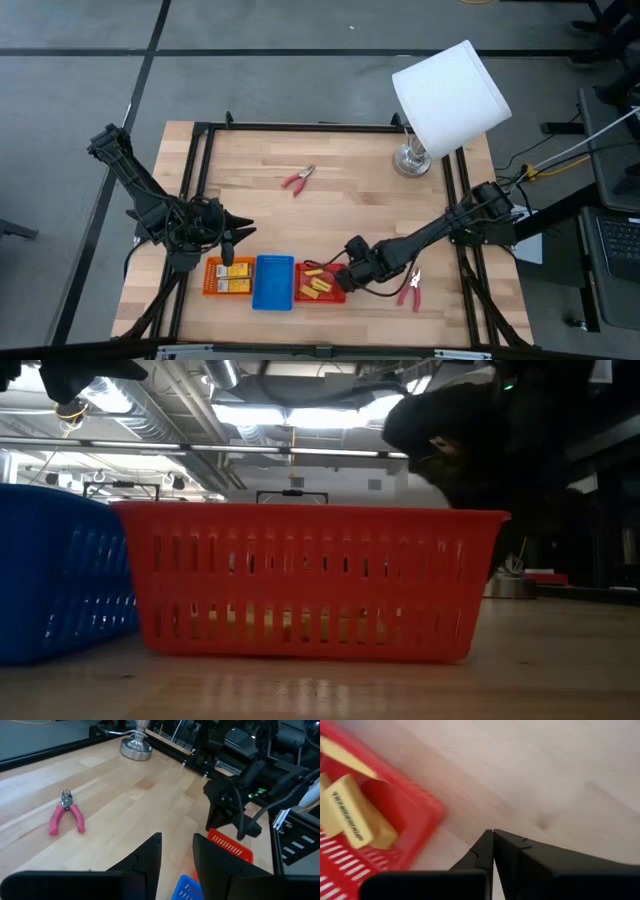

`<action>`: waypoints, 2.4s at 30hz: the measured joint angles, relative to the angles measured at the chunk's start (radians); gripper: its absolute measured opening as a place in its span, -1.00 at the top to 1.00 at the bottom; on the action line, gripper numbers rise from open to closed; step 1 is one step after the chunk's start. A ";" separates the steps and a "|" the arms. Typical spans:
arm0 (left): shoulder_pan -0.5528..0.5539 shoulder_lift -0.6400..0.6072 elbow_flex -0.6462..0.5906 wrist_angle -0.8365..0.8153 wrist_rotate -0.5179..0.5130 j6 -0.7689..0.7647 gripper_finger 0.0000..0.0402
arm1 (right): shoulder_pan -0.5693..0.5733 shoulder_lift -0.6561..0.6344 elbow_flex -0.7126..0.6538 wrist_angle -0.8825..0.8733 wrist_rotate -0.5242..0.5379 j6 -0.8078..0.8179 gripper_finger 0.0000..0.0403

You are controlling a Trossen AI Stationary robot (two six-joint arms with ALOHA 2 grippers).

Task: Pick & Place School Supplies
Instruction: Put the bottom hole puncher into the blue bin

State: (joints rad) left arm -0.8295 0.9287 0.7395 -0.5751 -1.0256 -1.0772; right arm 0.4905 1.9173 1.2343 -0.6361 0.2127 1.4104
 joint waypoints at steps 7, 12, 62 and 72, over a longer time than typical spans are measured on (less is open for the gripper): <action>0.000 0.000 0.000 -0.001 0.002 0.002 0.47 | 0.065 -0.083 0.000 -0.334 0.008 0.204 0.62; 0.000 0.000 0.000 0.002 0.003 0.007 0.47 | 0.215 -0.171 0.000 -0.405 -0.051 0.480 0.44; 0.000 0.000 0.000 0.340 0.051 0.279 0.47 | 0.437 -0.075 -0.149 -0.245 -0.229 0.736 0.50; 0.000 0.000 0.000 0.340 0.040 0.288 0.47 | 0.441 -0.073 -0.110 -0.287 -0.113 0.729 0.78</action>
State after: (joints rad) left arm -0.8295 0.9291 0.7399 -0.2348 -0.9852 -0.7895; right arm 0.9319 1.8446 1.1246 -0.9232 0.0992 2.1389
